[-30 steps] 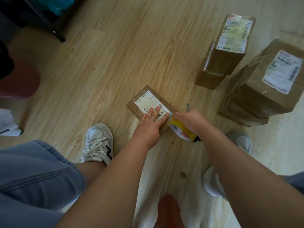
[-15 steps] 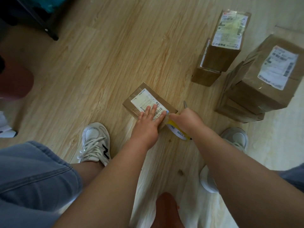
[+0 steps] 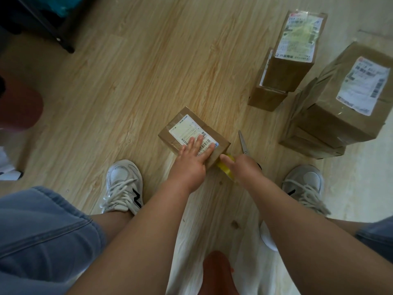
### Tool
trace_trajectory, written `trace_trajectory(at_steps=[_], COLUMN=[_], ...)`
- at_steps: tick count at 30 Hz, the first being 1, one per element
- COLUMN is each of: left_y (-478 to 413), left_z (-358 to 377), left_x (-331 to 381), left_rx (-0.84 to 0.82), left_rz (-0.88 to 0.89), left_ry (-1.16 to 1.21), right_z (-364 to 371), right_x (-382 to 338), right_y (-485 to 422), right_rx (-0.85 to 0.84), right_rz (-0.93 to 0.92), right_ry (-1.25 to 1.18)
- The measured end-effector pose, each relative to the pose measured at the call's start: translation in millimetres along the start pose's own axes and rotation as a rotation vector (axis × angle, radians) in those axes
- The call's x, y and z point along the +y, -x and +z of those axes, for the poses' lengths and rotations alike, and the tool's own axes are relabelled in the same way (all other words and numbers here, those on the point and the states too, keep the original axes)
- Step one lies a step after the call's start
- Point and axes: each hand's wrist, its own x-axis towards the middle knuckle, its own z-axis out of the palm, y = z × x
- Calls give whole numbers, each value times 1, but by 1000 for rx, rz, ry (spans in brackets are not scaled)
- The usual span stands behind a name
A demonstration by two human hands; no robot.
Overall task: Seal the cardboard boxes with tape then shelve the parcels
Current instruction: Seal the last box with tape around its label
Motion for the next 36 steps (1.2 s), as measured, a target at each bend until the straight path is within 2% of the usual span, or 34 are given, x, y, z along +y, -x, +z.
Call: trace_trajectory(at_steps=[4, 6, 8, 10, 16, 20, 24, 31, 36], left_y=[10, 19, 26, 27, 22, 22, 22, 26, 28], left_z=[5, 10, 15, 13, 2, -13, -46, -79, -80], left_x=[3, 2, 0, -3, 5, 0, -3, -7, -20], left_rx=[97, 147, 142, 109, 72, 58, 99, 39, -36], left_rz=[-33, -88, -170, -222, -260, -248, -253, -279, -320], left_ry=[127, 15, -98, -93, -92, -12, 147, 744, 1130], right_z=[-1, 0, 1, 2, -11, -24, -38, -71, -90], right_x=[-3, -1, 2, 5, 7, 10, 2, -13, -27], right_y=[-1, -1, 2, 3, 9, 20, 30, 56, 74], right_rx=[2, 18, 26, 17, 9, 18, 29, 174, 190], right_rz=[31, 25, 0, -35, -69, -124, -207, -351, -500], right_ry=[17, 45, 49, 37, 13, -147, -302, -486, -606])
